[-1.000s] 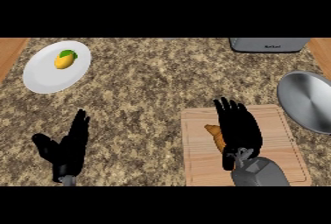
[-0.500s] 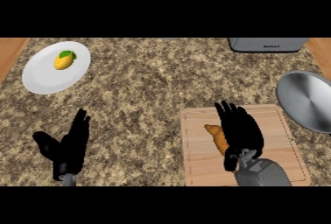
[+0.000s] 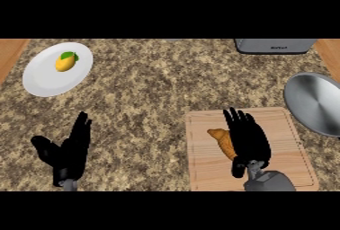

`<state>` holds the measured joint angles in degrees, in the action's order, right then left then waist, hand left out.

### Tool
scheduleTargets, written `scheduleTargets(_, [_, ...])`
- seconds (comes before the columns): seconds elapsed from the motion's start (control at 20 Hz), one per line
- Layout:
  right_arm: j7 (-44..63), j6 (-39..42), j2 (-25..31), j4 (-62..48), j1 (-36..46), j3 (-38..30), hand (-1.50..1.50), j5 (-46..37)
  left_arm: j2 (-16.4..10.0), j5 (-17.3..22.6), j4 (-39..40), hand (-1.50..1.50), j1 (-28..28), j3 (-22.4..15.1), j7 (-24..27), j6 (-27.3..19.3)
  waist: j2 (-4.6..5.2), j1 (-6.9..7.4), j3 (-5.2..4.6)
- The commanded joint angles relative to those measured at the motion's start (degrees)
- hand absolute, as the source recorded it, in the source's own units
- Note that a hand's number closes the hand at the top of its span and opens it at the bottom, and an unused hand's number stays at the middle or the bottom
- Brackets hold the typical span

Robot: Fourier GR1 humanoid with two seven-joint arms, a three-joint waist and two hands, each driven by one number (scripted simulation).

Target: Pick the croissant from the cutting board and place it in the pan

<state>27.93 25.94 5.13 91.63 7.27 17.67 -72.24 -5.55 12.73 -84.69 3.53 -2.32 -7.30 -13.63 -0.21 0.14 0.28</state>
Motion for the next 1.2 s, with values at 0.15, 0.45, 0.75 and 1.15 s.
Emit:
scheduleTargets(0.15, [-6.1, -2.2, 1.4, -3.7, -0.1, -0.9, 1.5, 1.4, -0.2, 0.6, 1.4, 0.0, -0.5, 1.2, -0.9, 2.1, 0.2, -0.08, -0.28])
scheduleTargets(0.45, [-12.3, -11.6, 1.2, -13.5, 4.9, 0.1, 1.5, -1.4, 0.2, 0.0, -4.3, 0.0, 6.5, -0.8, -0.8, 2.8, 0.21, 0.37, -0.26])
scheduleTargets(0.75, [-11.4, -7.0, 1.6, -7.7, 4.1, -0.2, 1.5, -2.2, 1.7, -1.0, 4.5, 0.0, -2.3, 1.8, -0.3, 1.4, 0.21, -0.16, -0.28])
scheduleTargets(1.15, [-23.9, -4.2, 9.5, 9.7, -15.4, 2.3, 1.5, 6.9, 4.4, -3.8, 2.2, 0.0, 3.0, -1.5, 2.2, -0.6, -0.03, -1.18, -0.31])
